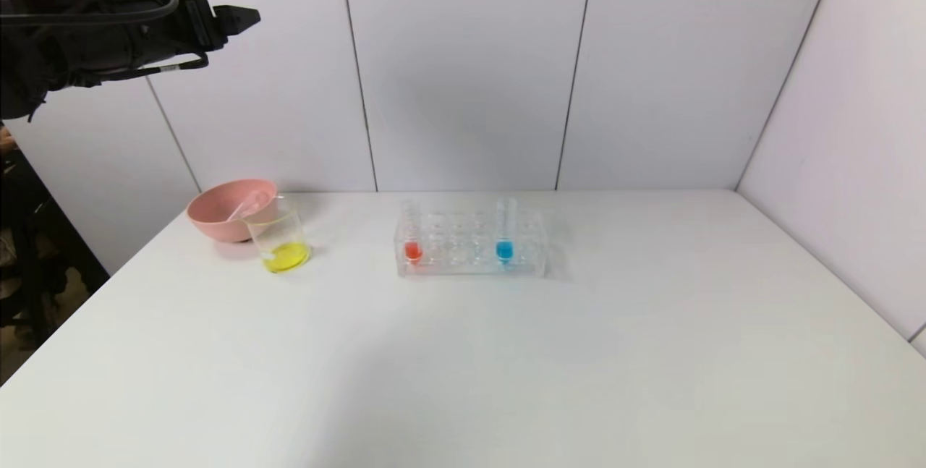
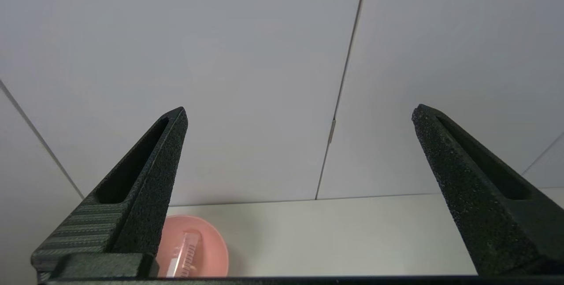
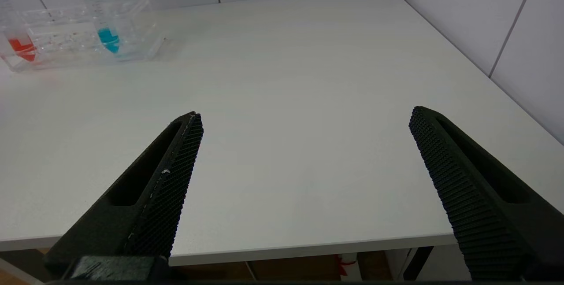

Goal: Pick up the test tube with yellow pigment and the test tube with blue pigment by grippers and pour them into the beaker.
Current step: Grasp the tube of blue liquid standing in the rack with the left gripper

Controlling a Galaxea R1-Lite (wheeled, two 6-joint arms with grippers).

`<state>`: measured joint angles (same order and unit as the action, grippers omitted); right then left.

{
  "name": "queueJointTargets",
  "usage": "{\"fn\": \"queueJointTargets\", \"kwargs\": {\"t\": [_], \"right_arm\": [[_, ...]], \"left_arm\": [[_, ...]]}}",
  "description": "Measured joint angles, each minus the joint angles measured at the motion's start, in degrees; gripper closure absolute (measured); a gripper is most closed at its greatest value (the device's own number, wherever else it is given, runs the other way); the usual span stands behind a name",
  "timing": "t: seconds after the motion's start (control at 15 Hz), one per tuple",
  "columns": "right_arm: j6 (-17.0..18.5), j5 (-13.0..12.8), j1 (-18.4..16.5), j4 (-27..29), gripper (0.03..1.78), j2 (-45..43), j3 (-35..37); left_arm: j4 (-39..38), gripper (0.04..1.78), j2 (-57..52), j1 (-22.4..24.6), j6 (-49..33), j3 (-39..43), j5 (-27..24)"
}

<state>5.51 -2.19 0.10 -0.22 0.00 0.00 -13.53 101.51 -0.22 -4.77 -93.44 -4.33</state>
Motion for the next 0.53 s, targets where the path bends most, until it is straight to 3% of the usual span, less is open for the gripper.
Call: {"fn": "queueJointTargets", "kwargs": {"t": [0.2, 0.53], "right_arm": [[0.0, 0.0, 0.0, 0.0, 0.1, 0.0, 0.0], [0.0, 0.0, 0.0, 0.0, 0.1, 0.0, 0.0]], "left_arm": [[-0.1, 0.04, -5.6, -5.8, 0.5, 8.9, 8.2], [-0.5, 0.04, -14.9, -18.2, -0.5, 24.0, 17.8]]}}
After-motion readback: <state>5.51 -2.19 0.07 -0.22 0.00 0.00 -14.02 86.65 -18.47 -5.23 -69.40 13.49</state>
